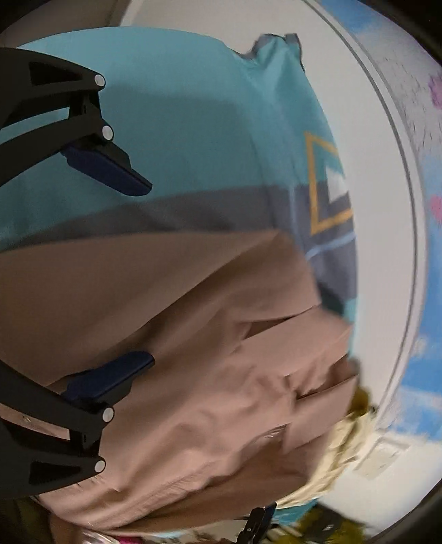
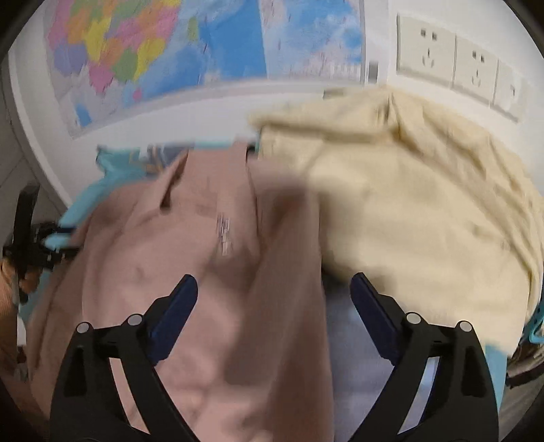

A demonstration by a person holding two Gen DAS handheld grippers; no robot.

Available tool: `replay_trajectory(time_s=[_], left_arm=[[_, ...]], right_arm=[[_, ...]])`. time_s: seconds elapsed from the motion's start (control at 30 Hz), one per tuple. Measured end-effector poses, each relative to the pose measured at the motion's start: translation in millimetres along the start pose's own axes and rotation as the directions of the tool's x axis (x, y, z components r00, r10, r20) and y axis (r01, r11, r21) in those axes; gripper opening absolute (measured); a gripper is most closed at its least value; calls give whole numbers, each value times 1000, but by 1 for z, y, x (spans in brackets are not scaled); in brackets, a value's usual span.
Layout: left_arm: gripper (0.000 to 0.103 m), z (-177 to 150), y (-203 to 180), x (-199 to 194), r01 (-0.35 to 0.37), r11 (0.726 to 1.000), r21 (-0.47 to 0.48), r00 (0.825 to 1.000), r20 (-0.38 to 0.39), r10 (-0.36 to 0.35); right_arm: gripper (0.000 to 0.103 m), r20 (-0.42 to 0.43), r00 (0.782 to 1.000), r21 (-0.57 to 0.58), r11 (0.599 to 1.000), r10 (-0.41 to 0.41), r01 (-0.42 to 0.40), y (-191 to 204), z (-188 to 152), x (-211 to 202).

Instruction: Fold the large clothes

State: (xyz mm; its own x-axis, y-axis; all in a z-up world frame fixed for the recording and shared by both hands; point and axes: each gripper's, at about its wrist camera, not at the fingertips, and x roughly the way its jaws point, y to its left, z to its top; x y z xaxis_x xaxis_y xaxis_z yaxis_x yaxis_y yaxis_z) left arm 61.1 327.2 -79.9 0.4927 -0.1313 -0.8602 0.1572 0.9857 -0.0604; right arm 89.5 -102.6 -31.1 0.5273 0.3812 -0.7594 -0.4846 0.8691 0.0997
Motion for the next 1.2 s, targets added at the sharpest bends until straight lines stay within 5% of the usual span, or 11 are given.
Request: replay_trajectory(time_s=[0.03, 0.1, 0.13, 0.17, 0.23, 0.37, 0.53, 0.67, 0.77, 0.93, 1.2], left_arm=[[82, -2, -3, 6, 0, 1000, 4, 1000, -15, 0], [49, -2, -6, 15, 10, 1000, -14, 1000, -29, -11], [34, 1, -7, 13, 0, 1000, -16, 1000, -7, 0], [10, 6, -6, 12, 6, 999, -37, 1000, -6, -6], [3, 18, 0, 4, -21, 997, -78, 1000, 12, 22], [2, 61, 14, -25, -83, 986, -148, 990, 102, 99], [4, 88, 28, -21, -206, 962, -181, 969, 100, 227], [43, 66, 23, -7, -208, 964, -167, 975, 45, 218], [67, 46, 0, -19, -189, 977, -96, 976, 95, 198], [84, 25, -45, -31, -110, 993, 39, 985, 135, 104], [85, 12, -78, 10, -131, 984, 119, 991, 36, 127]], right_arm=[[85, -27, 1000, 1, 1000, 7, -7, 1, -6, 4], [40, -110, 992, 21, 998, 57, -55, -2, -18, 18], [2, -135, 986, 55, 994, 97, -90, -8, -21, 22], [2, -120, 986, 76, 992, 114, -105, -14, -19, 17], [2, -37, 994, 96, 991, 101, -97, -26, -4, -8], [2, 144, 987, 170, 981, 72, -97, -66, 36, -62], [2, 70, 997, 265, 964, -22, 3, -103, 40, -30], [32, -44, 993, 283, 952, -110, 117, -110, 15, -3], [52, 75, 979, 246, 955, -191, 168, -88, 1, -42], [65, 164, 986, -15, 999, -26, 29, 3, -8, -71], [74, -149, 985, -74, 993, 82, -94, 67, -18, 56]])
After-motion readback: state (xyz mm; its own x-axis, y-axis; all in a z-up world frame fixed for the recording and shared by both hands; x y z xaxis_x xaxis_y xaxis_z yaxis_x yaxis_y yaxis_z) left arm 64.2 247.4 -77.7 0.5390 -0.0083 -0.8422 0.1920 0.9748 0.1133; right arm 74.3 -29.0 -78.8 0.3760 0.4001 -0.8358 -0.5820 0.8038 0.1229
